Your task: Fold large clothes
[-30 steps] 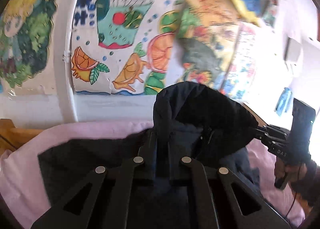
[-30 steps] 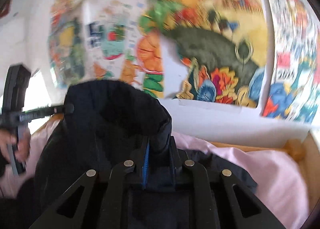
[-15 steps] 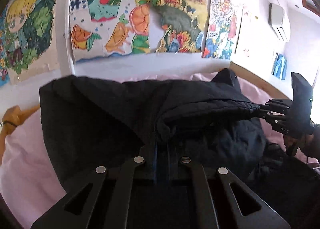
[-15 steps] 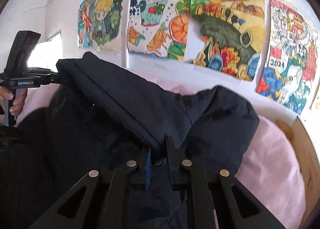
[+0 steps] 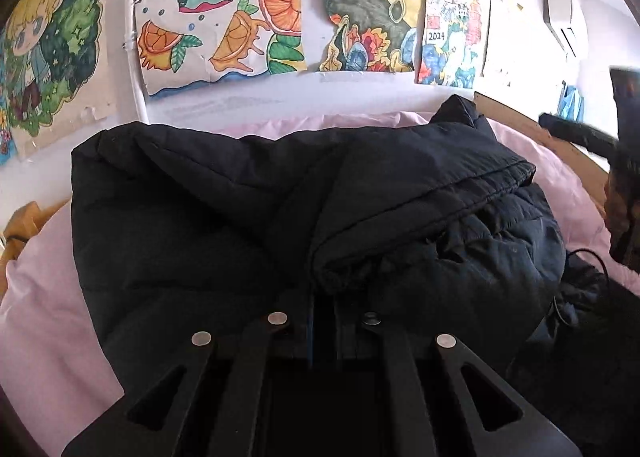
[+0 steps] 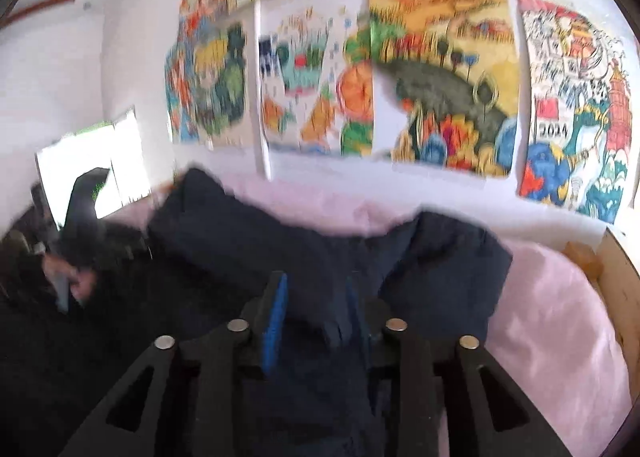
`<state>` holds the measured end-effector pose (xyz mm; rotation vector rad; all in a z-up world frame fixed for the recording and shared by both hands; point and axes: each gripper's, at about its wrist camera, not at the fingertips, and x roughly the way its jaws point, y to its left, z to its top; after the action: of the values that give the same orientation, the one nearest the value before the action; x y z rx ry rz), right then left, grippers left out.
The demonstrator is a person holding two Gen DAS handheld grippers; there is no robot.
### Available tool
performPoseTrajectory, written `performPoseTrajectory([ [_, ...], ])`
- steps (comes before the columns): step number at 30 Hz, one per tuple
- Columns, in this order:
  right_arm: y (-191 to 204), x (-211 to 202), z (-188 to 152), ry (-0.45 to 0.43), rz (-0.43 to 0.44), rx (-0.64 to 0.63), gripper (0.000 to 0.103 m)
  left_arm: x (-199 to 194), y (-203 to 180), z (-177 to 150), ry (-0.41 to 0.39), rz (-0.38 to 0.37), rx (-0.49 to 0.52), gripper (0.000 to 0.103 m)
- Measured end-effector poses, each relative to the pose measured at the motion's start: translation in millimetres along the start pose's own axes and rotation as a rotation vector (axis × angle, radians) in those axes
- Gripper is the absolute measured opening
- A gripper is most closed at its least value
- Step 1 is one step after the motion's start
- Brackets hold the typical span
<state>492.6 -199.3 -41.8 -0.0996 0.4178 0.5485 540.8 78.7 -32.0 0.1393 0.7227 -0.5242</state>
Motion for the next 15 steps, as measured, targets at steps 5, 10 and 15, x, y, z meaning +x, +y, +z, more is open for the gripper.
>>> performPoseTrajectory([
  [5,12.2,43.4,12.5,0.047,-0.011,0.017,0.031,-0.8,1.9,-0.9,0.004,-0.002,0.001,0.005],
  [10,20.1,93.1,-5.3,0.162,-0.013,0.012,0.020,-7.6,14.5,-2.2,0.021,-0.100,-0.055,0.008],
  [15,14.1,101.4,-19.5,0.179,-0.023,0.022,0.020,-45.4,34.9,-1.7,-0.038,-0.194,-0.124,0.016],
])
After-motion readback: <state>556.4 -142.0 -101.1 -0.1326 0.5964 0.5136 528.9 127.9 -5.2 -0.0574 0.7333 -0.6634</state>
